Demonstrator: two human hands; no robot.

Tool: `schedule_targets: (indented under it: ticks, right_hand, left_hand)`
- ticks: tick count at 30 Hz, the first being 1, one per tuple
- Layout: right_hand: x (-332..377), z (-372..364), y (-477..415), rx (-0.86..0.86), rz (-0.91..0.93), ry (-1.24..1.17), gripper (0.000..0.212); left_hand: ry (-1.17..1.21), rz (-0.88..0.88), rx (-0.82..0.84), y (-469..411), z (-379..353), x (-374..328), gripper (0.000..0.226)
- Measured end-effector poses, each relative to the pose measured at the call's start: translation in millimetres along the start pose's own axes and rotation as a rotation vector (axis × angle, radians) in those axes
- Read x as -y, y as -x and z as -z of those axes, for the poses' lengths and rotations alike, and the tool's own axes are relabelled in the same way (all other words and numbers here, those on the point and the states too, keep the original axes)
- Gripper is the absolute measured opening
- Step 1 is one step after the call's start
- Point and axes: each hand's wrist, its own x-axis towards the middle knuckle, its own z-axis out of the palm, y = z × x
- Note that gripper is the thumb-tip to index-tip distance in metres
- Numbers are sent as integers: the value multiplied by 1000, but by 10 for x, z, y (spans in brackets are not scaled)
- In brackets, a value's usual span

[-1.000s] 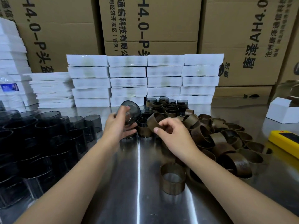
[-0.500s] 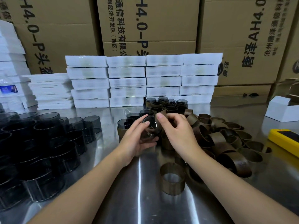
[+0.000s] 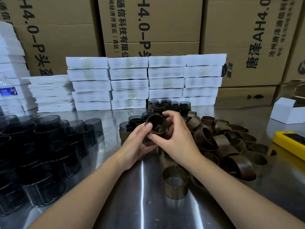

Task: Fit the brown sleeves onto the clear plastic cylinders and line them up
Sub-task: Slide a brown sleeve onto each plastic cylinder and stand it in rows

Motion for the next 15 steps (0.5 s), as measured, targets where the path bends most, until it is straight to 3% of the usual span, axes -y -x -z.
schedule_targets:
  ticks: [4, 15]
  right_hand:
    - [-6, -1, -9, 13, -5, -8, 71]
    - [-5, -17, -22, 34, -15, -171, 57]
  left_hand:
    - [37, 17, -23, -2, -7, 9, 55]
    - [119, -21, -73, -18, 30, -8, 54]
